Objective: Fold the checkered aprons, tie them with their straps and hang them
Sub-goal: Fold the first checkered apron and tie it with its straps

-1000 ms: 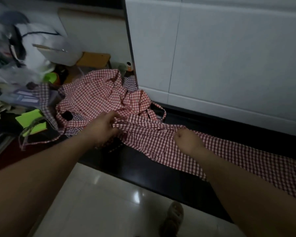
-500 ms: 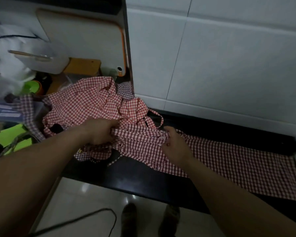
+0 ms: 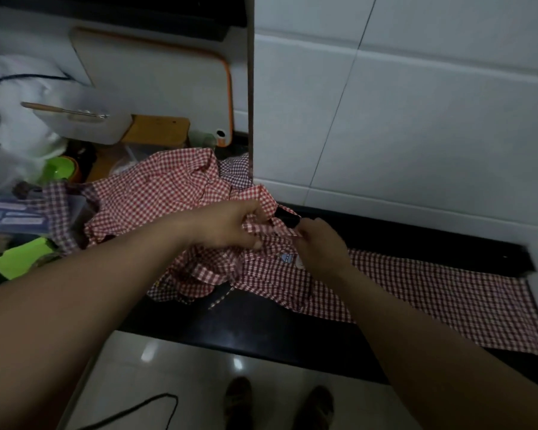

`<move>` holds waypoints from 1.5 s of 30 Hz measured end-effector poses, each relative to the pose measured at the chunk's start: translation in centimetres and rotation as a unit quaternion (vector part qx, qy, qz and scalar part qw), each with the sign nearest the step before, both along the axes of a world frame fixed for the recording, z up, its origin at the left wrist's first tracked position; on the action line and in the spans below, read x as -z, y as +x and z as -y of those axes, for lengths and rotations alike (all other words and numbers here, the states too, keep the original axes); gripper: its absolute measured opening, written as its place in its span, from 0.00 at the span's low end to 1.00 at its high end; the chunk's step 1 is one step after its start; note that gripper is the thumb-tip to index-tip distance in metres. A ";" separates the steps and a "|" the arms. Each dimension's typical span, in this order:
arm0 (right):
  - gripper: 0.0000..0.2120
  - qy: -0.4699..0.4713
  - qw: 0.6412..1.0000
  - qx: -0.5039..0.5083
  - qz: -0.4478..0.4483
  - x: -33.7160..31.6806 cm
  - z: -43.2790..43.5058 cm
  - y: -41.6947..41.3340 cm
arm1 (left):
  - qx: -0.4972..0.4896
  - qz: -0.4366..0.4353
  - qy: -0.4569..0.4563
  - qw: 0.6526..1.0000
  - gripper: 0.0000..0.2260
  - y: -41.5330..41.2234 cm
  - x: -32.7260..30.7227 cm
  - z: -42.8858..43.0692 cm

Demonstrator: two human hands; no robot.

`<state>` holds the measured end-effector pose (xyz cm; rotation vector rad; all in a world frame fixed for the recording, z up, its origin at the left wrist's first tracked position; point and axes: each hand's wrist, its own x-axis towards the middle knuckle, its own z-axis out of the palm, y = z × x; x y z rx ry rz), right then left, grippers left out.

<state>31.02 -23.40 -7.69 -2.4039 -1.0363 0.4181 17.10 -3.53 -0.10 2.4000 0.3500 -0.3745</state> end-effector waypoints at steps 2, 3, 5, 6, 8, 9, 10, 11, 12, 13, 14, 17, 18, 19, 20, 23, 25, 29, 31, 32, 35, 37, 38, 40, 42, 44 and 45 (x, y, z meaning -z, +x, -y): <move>0.06 -0.003 0.995 0.090 -0.039 -0.3 1.9 1.8 | 0.016 -0.030 0.056 0.998 0.23 -0.6 1.3 -0.8; 0.05 0.001 0.990 0.125 -0.057 -0.2 2.9 2.6 | 0.009 -0.031 0.087 0.996 0.20 -1.0 2.2 -1.2; 0.06 0.010 0.983 0.164 -0.081 0.0 4.5 3.6 | -0.039 0.004 0.119 0.992 0.12 -1.7 3.6 -1.7; 0.07 0.018 0.980 0.173 -0.093 0.1 4.9 3.8 | -0.083 0.033 0.104 0.990 0.08 -1.9 4.0 -1.8; 0.08 0.054 0.974 0.186 -0.118 -0.1 5.2 3.9 | -0.174 0.095 0.053 0.979 0.03 -2.2 4.3 -1.6; 0.08 0.079 0.970 0.187 -0.136 -0.5 5.2 3.9 | -0.205 0.114 0.028 0.972 0.03 -2.1 4.3 -1.5; 0.07 0.098 0.967 0.171 -0.163 -0.8 5.1 3.8 | -0.225 0.122 -0.001 0.967 0.03 -2.0 4.1 -1.5; 0.06 0.085 0.966 0.128 -0.206 -1.1 5.1 3.9 | -0.231 0.116 -0.030 0.966 0.03 -1.9 3.8 -1.5; 0.04 0.027 0.965 0.060 -0.255 -0.9 5.2 4.0 | -0.208 0.094 -0.054 0.972 0.04 -1.9 3.4 -1.5; 0.02 -0.061 0.951 -0.020 -0.303 -0.6 5.2 3.9 | -0.157 0.052 -0.064 0.984 0.06 -2.1 3.2 -1.6; 0.06 -0.157 0.930 -0.080 -0.324 0.0 5.3 3.8 | -0.091 0.001 -0.060 0.994 0.08 -2.4 3.3 -1.6; 0.17 -0.158 0.926 -0.033 -0.341 1.9 4.8 3.5 | 0.005 -0.054 -0.009 0.999 0.06 -3.1 5.2 -1.7; 0.16 -0.122 0.945 0.018 -0.304 2.4 4.2 3.5 | -0.006 -0.036 -0.006 0.999 0.05 -3.3 5.9 -1.6; 0.14 -0.108 0.963 0.057 -0.240 2.8 3.4 3.6 | -0.023 -0.016 -0.010 1.000 0.05 -3.3 6.4 -1.5; 0.14 -0.113 0.973 0.082 -0.183 3.2 2.5 3.7 | -0.037 -0.001 -0.013 0.999 0.05 -3.2 6.7 -1.3; 0.21 -0.097 0.948 0.161 -0.256 4.1 -0.3 3.7 | -0.036 0.018 -0.018 0.999 0.08 -2.8 7.4 -1.3; 0.14 -0.083 0.921 0.180 -0.336 4.6 -1.7 3.3 | -0.018 0.013 -0.012 1.000 0.09 -2.7 7.6 -1.4; 0.09 -0.037 0.868 0.240 -0.434 5.2 -2.9 2.6 | 0.027 -0.092 -0.020 0.995 0.20 -2.5 6.8 -1.5; 0.11 0.025 0.815 0.268 -0.512 4.4 -2.9 3.0 | 0.038 -0.075 0.046 0.995 0.30 -1.7 6.3 -0.7; 0.12 0.064 0.777 0.278 -0.562 3.8 -2.8 3.4 | 0.023 -0.039 0.086 0.995 0.34 -1.0 6.2 -0.1; 0.13 0.179 0.640 0.271 -0.696 2.0 -2.0 4.7 | -0.013 0.012 0.168 0.986 0.42 2.2 6.3 2.9; 0.13 0.214 0.601 0.257 -0.726 1.3 -1.7 5.0 | 0.001 0.008 0.204 0.979 0.33 4.2 6.9 4.8; 0.12 0.229 0.597 0.245 -0.729 1.1 -1.6 5.2 | 0.001 0.010 0.196 0.980 0.23 5.0 7.0 5.4; 0.11 0.273 0.599 0.232 -0.716 0.7 -1.0 5.7 | -0.058 0.026 0.067 0.996 0.10 6.7 6.2 6.0; 0.09 0.298 0.636 0.277 -0.656 0.7 -0.4 6.4 | -0.203 0.063 -0.153 0.965 0.07 7.9 4.7 5.3; 0.07 0.264 0.727 0.345 -0.531 1.5 0.3 6.8 | -0.355 0.137 -0.361 0.852 0.05 8.6 2.7 4.2; 0.08 0.246 0.764 0.367 -0.470 2.3 0.7 7.0 | -0.402 0.172 -0.423 0.794 0.08 8.7 2.3 3.6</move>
